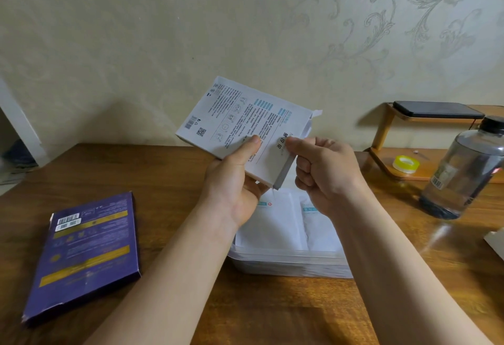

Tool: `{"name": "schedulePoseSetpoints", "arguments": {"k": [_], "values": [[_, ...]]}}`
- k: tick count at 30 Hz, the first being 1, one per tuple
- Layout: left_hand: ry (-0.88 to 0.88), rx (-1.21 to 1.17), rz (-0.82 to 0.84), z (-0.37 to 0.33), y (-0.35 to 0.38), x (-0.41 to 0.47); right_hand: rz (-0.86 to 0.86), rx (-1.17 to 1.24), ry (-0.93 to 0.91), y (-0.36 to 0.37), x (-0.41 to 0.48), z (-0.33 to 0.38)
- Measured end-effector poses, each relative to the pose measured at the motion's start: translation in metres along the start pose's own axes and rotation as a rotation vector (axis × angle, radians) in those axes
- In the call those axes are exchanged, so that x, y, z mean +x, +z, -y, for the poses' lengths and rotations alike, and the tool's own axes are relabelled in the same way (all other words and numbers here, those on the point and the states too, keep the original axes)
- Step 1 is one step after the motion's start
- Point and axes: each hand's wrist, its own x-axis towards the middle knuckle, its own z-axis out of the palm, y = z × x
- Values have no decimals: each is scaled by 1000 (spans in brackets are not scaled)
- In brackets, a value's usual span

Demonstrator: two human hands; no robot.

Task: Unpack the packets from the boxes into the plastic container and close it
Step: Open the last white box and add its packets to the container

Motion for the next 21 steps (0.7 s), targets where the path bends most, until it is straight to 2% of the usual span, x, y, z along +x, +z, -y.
{"name": "schedulePoseSetpoints", "arguments": {"k": [6,14,21], "values": [[0,15,-52,0,-4,4,32,36,58,-1,-1,0],[-13,17,-48,1,-8,9,95,-34,53,-2,-3,2],[-14,-38,-80,-1,-14,15,104,198,101,-3,-2,9]]}}
